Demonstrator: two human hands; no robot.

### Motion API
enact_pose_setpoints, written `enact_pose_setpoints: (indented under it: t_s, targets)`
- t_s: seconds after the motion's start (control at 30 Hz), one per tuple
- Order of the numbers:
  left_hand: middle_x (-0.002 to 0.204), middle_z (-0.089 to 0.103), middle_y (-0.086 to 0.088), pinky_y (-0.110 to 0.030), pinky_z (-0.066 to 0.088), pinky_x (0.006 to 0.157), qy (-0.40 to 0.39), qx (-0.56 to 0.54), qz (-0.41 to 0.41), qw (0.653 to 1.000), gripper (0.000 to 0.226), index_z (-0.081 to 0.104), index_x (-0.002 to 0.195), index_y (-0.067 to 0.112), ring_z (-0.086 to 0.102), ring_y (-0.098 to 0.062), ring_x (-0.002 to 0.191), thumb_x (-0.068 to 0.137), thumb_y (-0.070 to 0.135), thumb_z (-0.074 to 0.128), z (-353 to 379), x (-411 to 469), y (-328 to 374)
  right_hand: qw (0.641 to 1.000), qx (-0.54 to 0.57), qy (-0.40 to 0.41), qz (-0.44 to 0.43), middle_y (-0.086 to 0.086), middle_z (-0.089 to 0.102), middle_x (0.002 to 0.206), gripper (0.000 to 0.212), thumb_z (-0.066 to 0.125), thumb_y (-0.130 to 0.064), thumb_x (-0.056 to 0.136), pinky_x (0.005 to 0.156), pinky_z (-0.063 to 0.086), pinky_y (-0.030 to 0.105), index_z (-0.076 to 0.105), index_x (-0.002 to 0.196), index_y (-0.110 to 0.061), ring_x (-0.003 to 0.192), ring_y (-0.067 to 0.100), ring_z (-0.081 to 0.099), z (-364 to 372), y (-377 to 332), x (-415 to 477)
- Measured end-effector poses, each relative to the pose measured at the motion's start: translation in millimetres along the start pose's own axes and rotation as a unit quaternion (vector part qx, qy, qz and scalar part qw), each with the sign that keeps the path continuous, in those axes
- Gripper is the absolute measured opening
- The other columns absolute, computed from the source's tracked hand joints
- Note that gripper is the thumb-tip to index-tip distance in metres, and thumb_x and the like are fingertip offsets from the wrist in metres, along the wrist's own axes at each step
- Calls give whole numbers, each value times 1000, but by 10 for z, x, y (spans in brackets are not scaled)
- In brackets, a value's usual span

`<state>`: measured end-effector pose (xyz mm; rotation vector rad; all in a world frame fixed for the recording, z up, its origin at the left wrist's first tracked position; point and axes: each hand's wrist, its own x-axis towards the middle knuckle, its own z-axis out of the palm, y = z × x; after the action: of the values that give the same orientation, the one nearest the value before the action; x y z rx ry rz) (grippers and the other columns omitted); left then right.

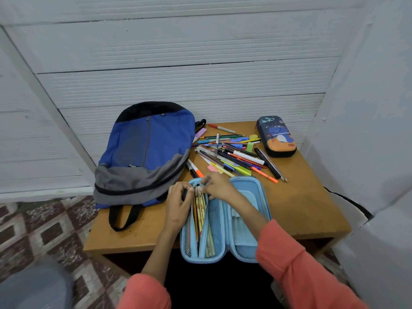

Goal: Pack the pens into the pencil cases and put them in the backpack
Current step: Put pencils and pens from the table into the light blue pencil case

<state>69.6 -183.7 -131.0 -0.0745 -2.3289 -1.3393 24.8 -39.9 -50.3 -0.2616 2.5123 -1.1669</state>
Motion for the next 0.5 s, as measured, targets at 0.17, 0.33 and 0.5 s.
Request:
enact_pose_setpoints:
  t_s: [0.17,0.33,0.5]
  targets:
    - [89,57,11,-9,34,77,3,2,-4,1000,24,56,85,24,47,-3,92,89,43,43,12,-10,-9,982,-175,-39,-53,-4,61,82,11,71,-22,83,71,46,30,66,90,-15,82,17,59,-18,19,-371]
    - [89,57,10,-11,35,77,-2,5,-10,1000,23,54,83,24,47,-4,92,89,44,43,1,-16,5,928,-363,-15,-86,5,50,81,24,53,-28,92,68,34,33,43,76,-12,89,30,58,107,-97,-599]
    - [88,57,9,-13,36,76,-2,5,-16,1000,26,55,83,23,48,-7,92,88,45,42,-11,-15,25,913,-391,-108,-50,0,44,79,25,57,-35,90,71,34,34,46,80,-14,84,25,52,117,-205,-618]
